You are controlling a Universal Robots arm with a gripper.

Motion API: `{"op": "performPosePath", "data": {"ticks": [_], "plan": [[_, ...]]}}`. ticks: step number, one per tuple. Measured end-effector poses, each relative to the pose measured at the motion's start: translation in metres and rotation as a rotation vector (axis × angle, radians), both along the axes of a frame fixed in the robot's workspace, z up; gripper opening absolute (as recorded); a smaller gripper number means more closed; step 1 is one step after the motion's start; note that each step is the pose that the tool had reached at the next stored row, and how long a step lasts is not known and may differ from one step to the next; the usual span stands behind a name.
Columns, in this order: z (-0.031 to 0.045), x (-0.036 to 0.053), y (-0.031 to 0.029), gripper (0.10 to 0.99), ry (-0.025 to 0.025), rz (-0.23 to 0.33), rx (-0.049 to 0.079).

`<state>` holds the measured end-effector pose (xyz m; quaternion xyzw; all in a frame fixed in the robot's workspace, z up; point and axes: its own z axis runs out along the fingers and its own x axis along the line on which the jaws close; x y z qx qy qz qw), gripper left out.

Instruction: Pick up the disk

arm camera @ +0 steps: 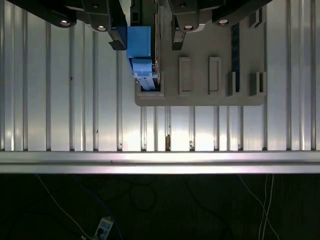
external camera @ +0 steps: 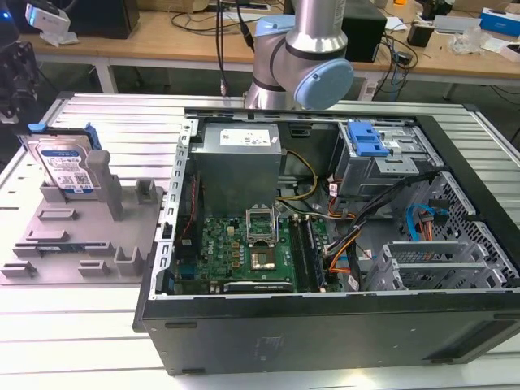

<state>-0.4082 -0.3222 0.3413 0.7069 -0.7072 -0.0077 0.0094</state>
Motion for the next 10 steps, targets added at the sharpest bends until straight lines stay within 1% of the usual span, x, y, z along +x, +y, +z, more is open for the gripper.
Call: {"op": "performPosePath", "data": {"ticks": [4, 7, 10], "plan": [[-0.0048, 0.0000, 0.0037, 0.482, -0.0002, 0.004, 0.000], [-0.0097, 0.0000, 0.0044, 0.482, 0.0001, 0.008, 0.000], [-0.0128, 0.0002, 0.0046, 0.482, 0.0001, 0.012, 0.000]]}}
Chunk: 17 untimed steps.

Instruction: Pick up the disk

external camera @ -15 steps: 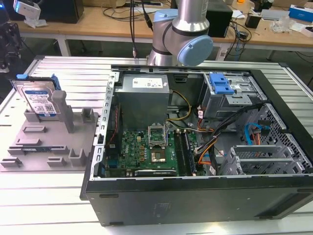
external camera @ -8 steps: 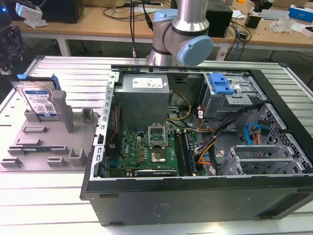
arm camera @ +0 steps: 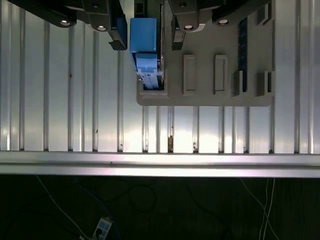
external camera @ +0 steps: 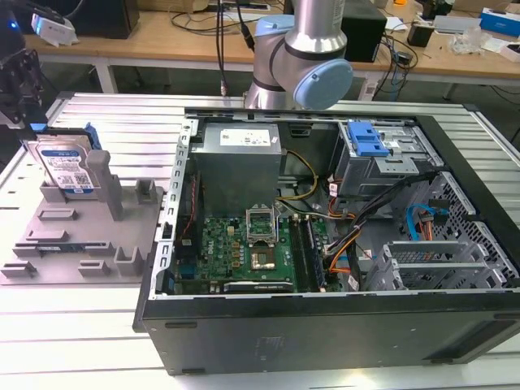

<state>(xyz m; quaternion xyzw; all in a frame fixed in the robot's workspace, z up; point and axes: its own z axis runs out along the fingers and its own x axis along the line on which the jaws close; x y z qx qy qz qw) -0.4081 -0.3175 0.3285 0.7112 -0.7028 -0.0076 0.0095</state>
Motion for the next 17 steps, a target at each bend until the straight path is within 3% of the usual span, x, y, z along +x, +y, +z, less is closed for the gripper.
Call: {"op": "performPosePath", "data": {"ticks": [17], "plan": [[-0.0164, 0.0015, 0.0034, 0.482, -0.0003, 0.018, 0.000]]}}
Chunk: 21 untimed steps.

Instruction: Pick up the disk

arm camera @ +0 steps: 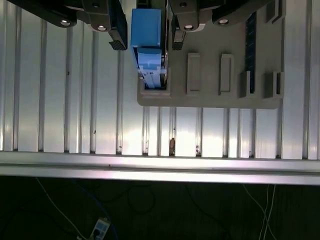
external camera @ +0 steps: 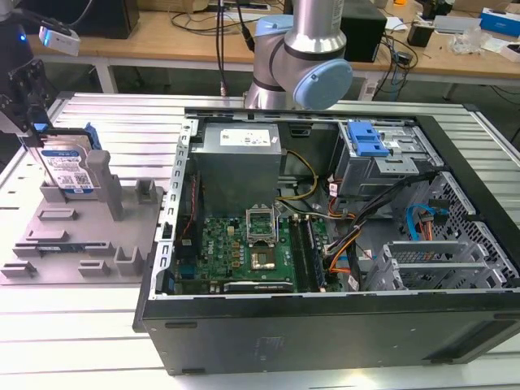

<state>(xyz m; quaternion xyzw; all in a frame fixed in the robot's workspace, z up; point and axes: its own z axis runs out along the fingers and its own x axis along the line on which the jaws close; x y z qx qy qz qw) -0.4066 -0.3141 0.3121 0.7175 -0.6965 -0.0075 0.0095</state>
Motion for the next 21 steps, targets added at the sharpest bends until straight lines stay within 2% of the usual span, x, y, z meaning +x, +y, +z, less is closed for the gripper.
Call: {"op": "performPosePath", "data": {"ticks": [12, 21], "plan": [[-0.0023, -0.0017, 0.0017, 0.482, -0.0007, 0.000, -0.002], [-0.0069, -0.0022, 0.0020, 0.482, -0.0011, -0.002, -0.002]]}}
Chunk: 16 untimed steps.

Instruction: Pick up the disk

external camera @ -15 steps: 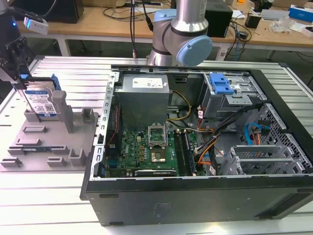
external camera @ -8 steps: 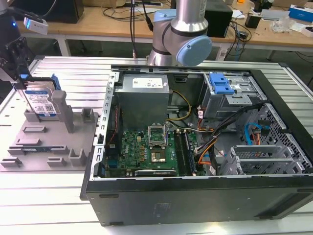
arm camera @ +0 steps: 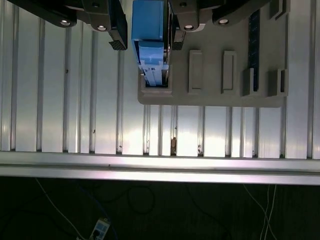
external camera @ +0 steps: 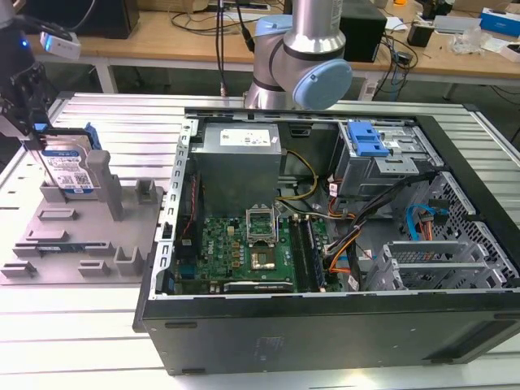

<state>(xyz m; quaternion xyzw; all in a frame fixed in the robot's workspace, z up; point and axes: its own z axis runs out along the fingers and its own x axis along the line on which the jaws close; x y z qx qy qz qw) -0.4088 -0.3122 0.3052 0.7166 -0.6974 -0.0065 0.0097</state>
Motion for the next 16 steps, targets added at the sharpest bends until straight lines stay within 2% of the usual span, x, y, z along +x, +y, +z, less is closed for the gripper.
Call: {"op": "performPosePath", "data": {"ticks": [6, 16], "plan": [[-0.0053, 0.0000, 0.0000, 0.482, 0.0001, 0.000, 0.000], [-0.0081, 0.0000, 0.0000, 0.482, 0.0001, -0.003, 0.000]]}}
